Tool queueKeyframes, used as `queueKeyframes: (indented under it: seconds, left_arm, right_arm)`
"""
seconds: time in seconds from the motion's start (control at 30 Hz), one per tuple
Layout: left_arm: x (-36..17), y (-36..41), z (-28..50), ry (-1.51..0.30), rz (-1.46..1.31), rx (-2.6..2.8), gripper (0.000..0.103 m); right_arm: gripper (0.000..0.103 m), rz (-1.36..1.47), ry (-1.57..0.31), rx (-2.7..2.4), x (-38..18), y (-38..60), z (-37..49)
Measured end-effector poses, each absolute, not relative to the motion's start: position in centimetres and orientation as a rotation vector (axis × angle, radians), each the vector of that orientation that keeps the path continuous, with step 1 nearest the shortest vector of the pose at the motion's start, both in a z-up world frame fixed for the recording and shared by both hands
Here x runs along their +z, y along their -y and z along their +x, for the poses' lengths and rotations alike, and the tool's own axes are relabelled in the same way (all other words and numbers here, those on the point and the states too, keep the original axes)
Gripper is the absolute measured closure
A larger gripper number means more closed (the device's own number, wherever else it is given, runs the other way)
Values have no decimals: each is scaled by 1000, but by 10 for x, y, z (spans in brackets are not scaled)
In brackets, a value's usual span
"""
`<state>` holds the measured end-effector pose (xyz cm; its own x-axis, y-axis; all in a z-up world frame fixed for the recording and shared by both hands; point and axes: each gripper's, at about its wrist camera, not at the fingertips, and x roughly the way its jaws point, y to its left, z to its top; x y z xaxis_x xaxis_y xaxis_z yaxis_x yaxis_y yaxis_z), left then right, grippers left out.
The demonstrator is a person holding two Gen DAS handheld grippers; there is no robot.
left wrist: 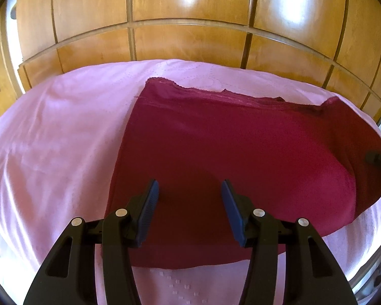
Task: Fold small clothes
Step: 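Grasp the folded shirt edge with the right gripper and fold it toward the left gripper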
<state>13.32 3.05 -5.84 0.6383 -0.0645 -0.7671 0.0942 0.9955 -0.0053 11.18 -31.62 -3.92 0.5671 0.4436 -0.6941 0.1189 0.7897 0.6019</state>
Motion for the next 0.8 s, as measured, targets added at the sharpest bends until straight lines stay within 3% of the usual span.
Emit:
queueKeyframes:
  seconds: [0.43, 0.63, 0.7, 0.8]
  left_arm:
    - [-57, -35, 137, -904, 12, -144, 52]
    - [-40, -69, 147, -930, -176, -207, 52]
    - [-30, -88, 152, -924, -262, -223, 52]
    - [-19, -114, 156, -912, -364, -233, 52]
  right_arm:
    - [83, 567, -937, 296, 7, 254, 137]
    - [86, 520, -928, 391, 27, 202, 162]
    - [95, 502, -932, 440, 31, 176, 173]
    - [95, 462, -958, 485, 27, 141, 186]
